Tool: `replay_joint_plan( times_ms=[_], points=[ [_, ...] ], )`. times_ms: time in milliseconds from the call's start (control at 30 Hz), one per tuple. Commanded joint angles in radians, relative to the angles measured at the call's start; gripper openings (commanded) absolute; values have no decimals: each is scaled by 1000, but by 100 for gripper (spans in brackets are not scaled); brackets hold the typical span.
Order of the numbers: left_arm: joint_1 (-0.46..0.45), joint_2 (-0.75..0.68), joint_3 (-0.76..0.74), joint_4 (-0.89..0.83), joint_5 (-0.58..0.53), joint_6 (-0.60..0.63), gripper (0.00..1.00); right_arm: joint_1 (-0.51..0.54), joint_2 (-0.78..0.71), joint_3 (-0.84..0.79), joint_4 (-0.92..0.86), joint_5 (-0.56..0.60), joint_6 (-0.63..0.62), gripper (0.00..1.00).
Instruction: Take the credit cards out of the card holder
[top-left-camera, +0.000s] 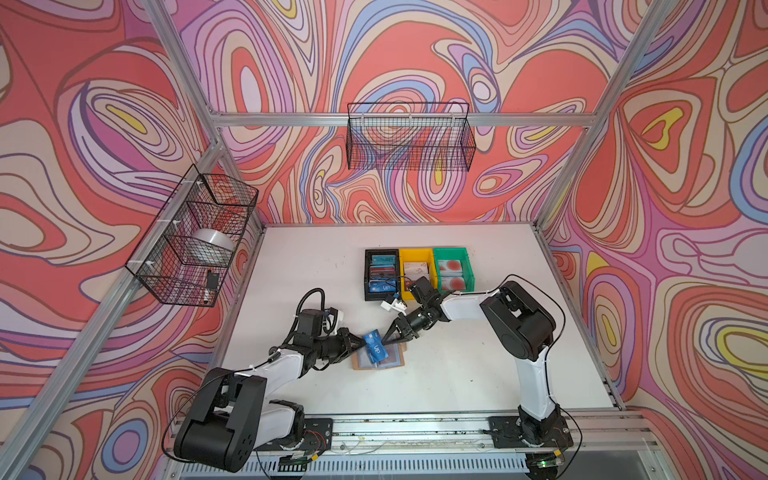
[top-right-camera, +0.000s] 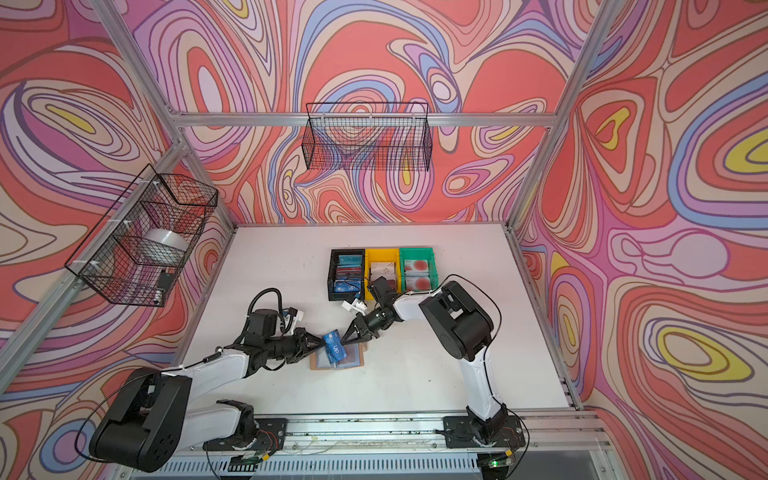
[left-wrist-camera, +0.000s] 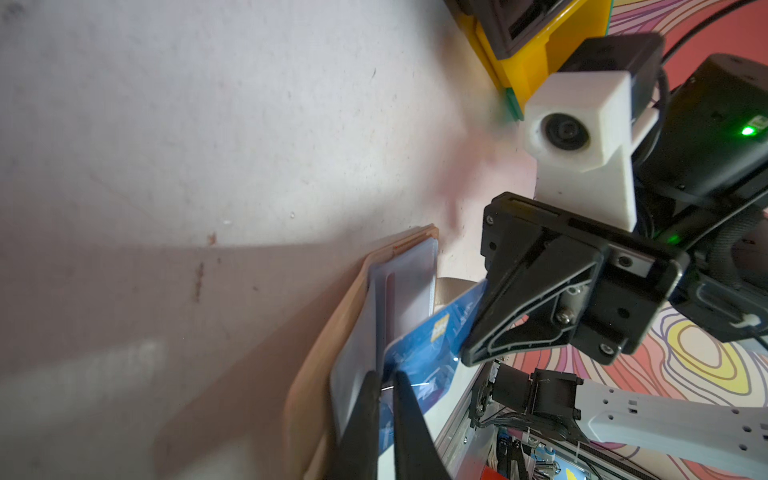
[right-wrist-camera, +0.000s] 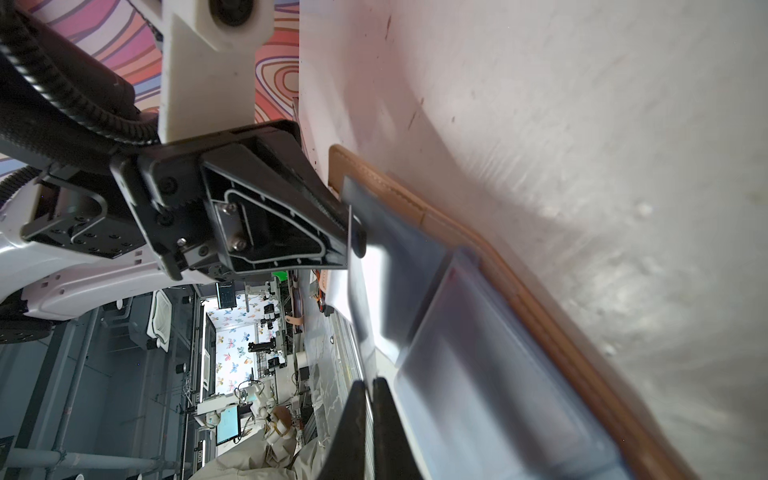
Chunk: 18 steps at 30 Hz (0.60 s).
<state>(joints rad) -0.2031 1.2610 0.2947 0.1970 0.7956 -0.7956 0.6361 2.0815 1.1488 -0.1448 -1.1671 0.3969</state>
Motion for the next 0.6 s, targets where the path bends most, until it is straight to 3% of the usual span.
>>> replay_joint_plan(
  times_ms=[0, 567],
  points=[
    [0, 12, 20, -17, -2, 18, 11, 4, -30, 14, -12, 5, -23, 9],
    [0, 34, -5, 23, -2, 8, 5, 7, -11, 6, 34, -10, 6, 8]
  ],
)
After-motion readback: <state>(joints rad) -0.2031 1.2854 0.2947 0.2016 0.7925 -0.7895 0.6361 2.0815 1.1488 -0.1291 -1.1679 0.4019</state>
